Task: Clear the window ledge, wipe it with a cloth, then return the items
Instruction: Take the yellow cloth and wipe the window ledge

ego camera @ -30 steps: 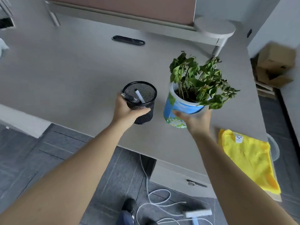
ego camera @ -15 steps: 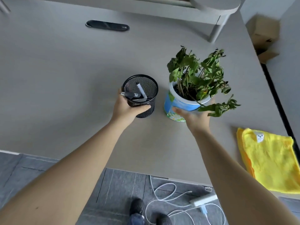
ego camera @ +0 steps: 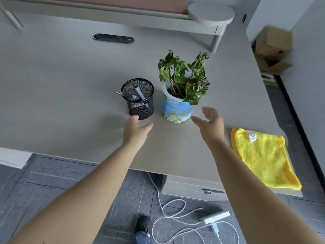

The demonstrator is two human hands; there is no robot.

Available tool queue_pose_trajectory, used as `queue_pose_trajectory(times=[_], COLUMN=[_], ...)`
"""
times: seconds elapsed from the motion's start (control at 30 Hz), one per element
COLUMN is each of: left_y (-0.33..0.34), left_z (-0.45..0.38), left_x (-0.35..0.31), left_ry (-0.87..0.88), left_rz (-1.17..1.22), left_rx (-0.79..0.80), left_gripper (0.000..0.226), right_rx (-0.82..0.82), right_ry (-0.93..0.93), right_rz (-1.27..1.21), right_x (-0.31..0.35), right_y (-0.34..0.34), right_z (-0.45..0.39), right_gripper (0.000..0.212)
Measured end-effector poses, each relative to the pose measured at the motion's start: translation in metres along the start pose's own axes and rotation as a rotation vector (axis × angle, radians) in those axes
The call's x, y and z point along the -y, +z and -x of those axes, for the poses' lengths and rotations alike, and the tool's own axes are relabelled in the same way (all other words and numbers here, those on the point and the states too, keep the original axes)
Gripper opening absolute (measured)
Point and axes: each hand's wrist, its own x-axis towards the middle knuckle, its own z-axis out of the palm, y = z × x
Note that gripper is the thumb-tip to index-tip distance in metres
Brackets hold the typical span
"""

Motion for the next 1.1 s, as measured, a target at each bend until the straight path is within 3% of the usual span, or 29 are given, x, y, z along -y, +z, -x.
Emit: queue_pose_trajectory(times=[0.2,0.4,0.53,0.67,0.73,0.8,0.87,0.93,1.0,1.1], left_y=[0.071,0.149,0.181,0.205,0.213,0.216,0.215,0.214,0.215,0.215], left_z=[0.073,0.121,0.123,0.124,0.123,0.12,0.118,0.117,0.117,0.128], left_x=[-0.02,-0.031,-0.037,-0.046,-0.045,-0.043,-0.045,-0.047,-0.049,-0.056], left_ry=[0.043,0.01,-0.091,-0.315,-0.355,-0.329,-0.305,-0.283,-0.211,-0.131], left_rz=[-0.033,-0.021,0.005,0.19,0.218,0.163,0.082,0.009,-0.005,0.081], left_rx=[0.083,0.194,0.246,0.408,0.436,0.426,0.461,0.517,0.543,0.583], left_gripper=[0.033,0.032,0.039,0.046,0.046,0.039,0.012,0.021,0.022,0.016], right_rx=[-0.058,-0.122,-0.139,-0.19,-0.182,-0.163,-0.135,-0.119,-0.155,-0.218], right_ry=[-0.022,0.059,0.231,0.347,0.408,0.473,0.513,0.536,0.514,0.461], right_rz=[0.091,0.271,0.332,0.244,0.161,0.112,0.065,0.012,-0.073,-0.163], right_x=[-0.029,-0.081,-0.104,-0.113,-0.113,-0.109,-0.106,-0.104,-0.103,-0.108], right_y=[-0.096,-0.17,-0.187,-0.194,-0.196,-0.195,-0.193,-0.194,-0.198,-0.21], right_z=[0.029,0.031,0.025,0.024,0.024,0.026,0.029,0.032,0.037,0.047], right_gripper=[0.032,0.041,0.049,0.044,0.032,0.011,0.017,0.025,0.011,0.032])
